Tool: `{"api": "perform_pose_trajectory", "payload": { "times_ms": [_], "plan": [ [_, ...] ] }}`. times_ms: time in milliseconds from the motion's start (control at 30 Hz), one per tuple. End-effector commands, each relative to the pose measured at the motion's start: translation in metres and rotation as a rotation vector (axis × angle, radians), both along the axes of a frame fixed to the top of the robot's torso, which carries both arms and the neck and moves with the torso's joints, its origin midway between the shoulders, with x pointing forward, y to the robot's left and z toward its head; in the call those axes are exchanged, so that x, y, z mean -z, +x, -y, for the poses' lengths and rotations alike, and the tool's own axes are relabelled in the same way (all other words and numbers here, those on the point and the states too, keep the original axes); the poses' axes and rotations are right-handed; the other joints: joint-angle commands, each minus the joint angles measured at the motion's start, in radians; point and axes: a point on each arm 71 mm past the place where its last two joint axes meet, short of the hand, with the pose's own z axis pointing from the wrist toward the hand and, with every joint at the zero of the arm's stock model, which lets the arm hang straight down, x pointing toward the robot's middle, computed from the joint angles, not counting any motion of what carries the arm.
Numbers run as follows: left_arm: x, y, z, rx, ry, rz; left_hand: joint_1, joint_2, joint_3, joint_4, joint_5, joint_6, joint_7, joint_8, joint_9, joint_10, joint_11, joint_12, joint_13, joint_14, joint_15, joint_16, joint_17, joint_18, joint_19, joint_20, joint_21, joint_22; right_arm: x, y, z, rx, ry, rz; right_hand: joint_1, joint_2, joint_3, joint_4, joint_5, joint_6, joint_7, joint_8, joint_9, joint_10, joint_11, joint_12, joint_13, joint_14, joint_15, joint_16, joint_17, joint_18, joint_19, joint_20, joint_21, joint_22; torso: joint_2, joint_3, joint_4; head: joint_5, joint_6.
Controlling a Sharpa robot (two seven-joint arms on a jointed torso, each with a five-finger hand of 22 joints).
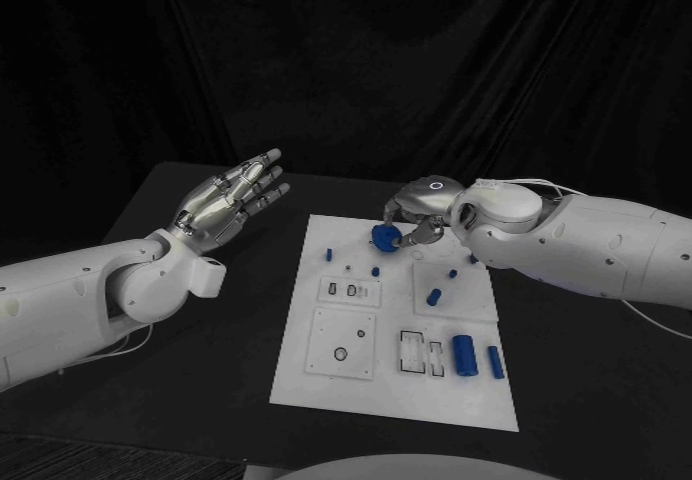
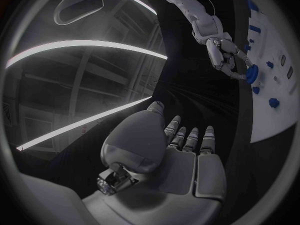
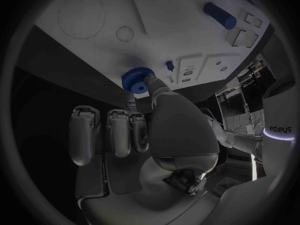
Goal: Assemble the parts on the task board
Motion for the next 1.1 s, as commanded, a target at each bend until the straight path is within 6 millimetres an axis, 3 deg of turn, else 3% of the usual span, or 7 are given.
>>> {"api": "perform_pose_trajectory", "payload": {
  "times_ms": [33,333,500,667,867,1000,1100],
  "plan": [
    [-0.001,0.0,0.001,0.01,-0.019,0.011,0.011,-0.002,0.004,-0.001,0.004,0.005,0.001,0.007,0.001,0.003,0.005,-0.001,0.0,0.001,-0.003,-0.004,-0.001,0.01,-0.001,-0.003,-0.003,-0.002,0.003,0.002,-0.006,-0.014,-0.012,-0.024,0.004,-0.002,0.006,0.003,0.003,-0.012,0.001,-0.01,0.287,0.104,-0.001,0.002,0.263,0.083,-0.006,0.004,0.144,-0.019,0.048,-0.006,0.006,0.201,0.0,0.0005,-0.002,0.004,-0.003],
    [-0.001,0.0,0.005,0.02,-0.022,0.01,0.011,-0.001,0.005,0.0,0.004,0.004,0.001,0.007,0.001,0.003,0.006,-0.001,0.0,0.001,-0.002,-0.004,-0.001,0.01,-0.001,-0.002,-0.003,-0.002,0.008,0.009,-0.023,-0.026,-0.024,-0.031,0.007,-0.003,0.011,0.002,0.004,-0.015,0.003,-0.02,0.28,0.104,0.0,0.002,0.263,0.083,-0.005,0.003,0.144,-0.019,0.048,-0.006,0.005,0.201,0.001,0.0015,0.0023,-0.002,-0.005],
    [-0.001,0.001,0.005,0.02,-0.021,0.01,0.011,-0.001,0.005,0.0,0.004,0.004,0.001,0.007,0.001,0.003,0.006,-0.001,0.0,0.001,-0.002,-0.004,-0.001,0.01,-0.001,-0.002,-0.003,-0.002,0.01,0.009,-0.027,-0.031,-0.032,-0.042,0.004,-0.01,0.019,0.004,-0.002,-0.031,0.01,-0.059,0.255,0.104,0.003,0.002,0.263,0.082,-0.003,0.002,0.141,-0.018,0.046,-0.003,0.002,0.201,0.001,0.0008,-0.0001,0.002,-0.007],
    [-0.001,0.001,0.004,0.019,-0.02,0.01,0.011,-0.001,0.005,0.0,0.004,0.004,0.001,0.007,0.001,0.003,0.006,-0.001,0.0,0.001,-0.002,-0.004,-0.001,0.01,-0.001,-0.002,-0.003,-0.002,0.013,0.009,-0.029,-0.036,-0.034,-0.048,0.003,-0.012,0.024,0.005,-0.004,-0.038,0.011,-0.08,0.241,0.104,0.0,0.002,0.263,0.081,-0.004,0.001,0.139,-0.017,0.045,-0.004,0.0,0.2,0.0,0.0005,-0.0003,0.003,-0.009],
    [-0.001,0.001,0.005,0.021,-0.02,0.009,0.011,-0.001,0.005,0.0,0.004,0.004,0.001,0.007,0.001,0.003,0.006,-0.001,0.0,0.001,-0.002,-0.004,-0.001,0.01,-0.001,-0.002,-0.003,-0.002,0.014,0.008,-0.03,-0.041,-0.034,-0.052,-0.003,-0.025,0.034,0.008,-0.02,-0.106,0.018,-0.192,0.157,0.104,-0.001,0.002,0.263,0.08,-0.006,-0.003,0.133,-0.016,0.041,-0.006,-0.008,0.199,0.0,0.0005,-0.0018,0.005,-0.012],
    [-0.001,0.001,0.004,0.02,-0.019,0.009,0.01,-0.001,0.005,0.0,0.004,0.004,0.002,0.007,0.001,0.002,0.006,-0.001,0.0,0.001,-0.001,-0.004,-0.001,0.01,-0.001,-0.002,-0.003,-0.002,0.014,0.007,-0.03,-0.043,-0.034,-0.054,0.001,-0.026,0.036,0.004,-0.018,-0.118,0.015,-0.221,0.131,0.104,-0.004,0.002,0.263,0.079,-0.007,-0.004,0.131,-0.015,0.04,-0.007,-0.01,0.198,0.0,0.0005,-0.0016,0.005,-0.012],
    [-0.001,0.001,0.004,0.02,-0.019,0.008,0.01,-0.001,0.005,0.0,0.004,0.004,0.002,0.007,0.001,0.002,0.006,-0.001,0.0,0.001,-0.001,-0.004,-0.001,0.01,-0.001,-0.002,-0.003,-0.002,0.014,0.007,-0.029,-0.046,-0.034,-0.056,-0.001,-0.028,0.034,0.0,-0.02,-0.142,0.014,-0.259,0.097,0.104,-0.005,0.002,0.263,0.078,-0.009,-0.009,0.124,-0.013,0.036,-0.008,-0.018,0.195,0.0,0.0004,-0.0028,0.004,-0.012]
  ]
}}
